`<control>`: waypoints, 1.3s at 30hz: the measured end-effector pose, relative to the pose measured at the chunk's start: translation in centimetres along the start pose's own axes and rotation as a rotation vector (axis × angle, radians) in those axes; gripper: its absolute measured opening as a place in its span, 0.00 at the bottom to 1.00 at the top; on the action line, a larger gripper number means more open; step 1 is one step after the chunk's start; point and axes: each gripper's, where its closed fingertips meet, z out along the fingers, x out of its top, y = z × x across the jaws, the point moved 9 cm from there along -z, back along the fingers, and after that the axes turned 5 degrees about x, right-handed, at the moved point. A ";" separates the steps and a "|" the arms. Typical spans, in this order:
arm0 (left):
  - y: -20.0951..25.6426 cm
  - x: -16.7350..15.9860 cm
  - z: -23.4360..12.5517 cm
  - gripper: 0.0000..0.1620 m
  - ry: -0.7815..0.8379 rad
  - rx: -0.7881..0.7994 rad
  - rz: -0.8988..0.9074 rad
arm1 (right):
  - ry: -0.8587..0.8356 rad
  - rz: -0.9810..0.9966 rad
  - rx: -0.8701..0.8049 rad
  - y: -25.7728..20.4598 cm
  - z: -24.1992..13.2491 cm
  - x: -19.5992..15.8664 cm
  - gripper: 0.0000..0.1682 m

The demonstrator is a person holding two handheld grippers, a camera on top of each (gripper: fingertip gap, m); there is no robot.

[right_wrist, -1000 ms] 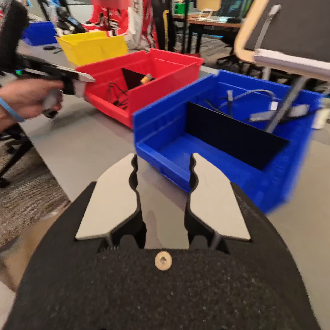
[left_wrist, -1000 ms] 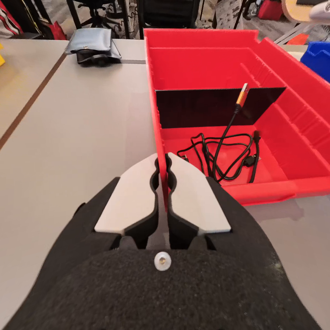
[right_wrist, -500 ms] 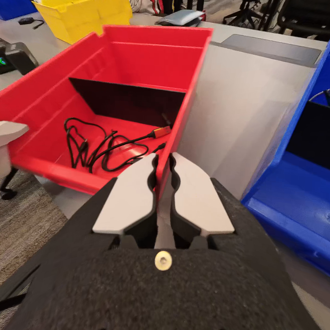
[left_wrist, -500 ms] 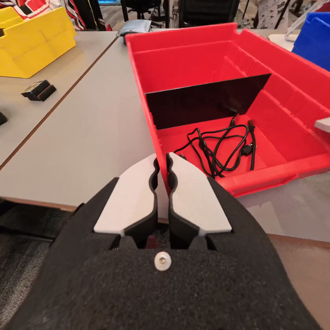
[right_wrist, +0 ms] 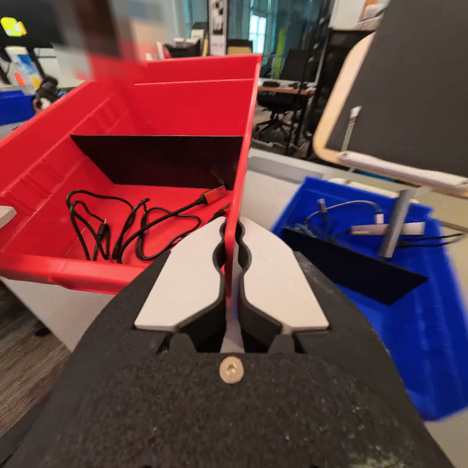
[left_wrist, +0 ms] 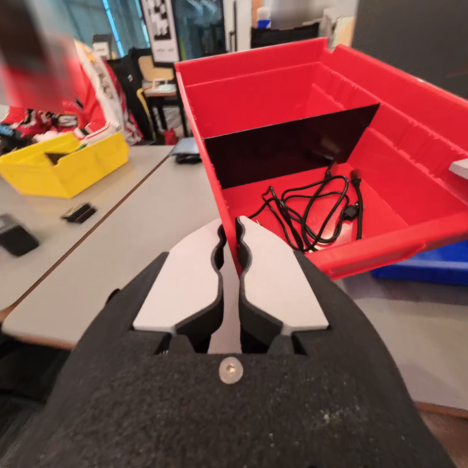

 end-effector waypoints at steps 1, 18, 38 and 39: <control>1.6 1.0 0.5 0.03 0.016 -0.033 0.010 | 0.012 0.001 -0.035 1.6 -0.9 0.7 0.02; 44.8 1.4 4.9 0.06 -0.083 -0.573 0.180 | -0.166 0.166 -0.499 38.6 -21.5 -5.8 0.02; 41.9 -1.7 2.1 0.30 -0.212 -0.882 0.097 | -0.157 0.118 -0.502 45.6 -25.3 -9.1 0.16; 39.4 -1.2 2.1 0.30 -0.208 -0.844 0.074 | -0.154 0.079 -0.495 44.5 -25.4 -8.0 0.17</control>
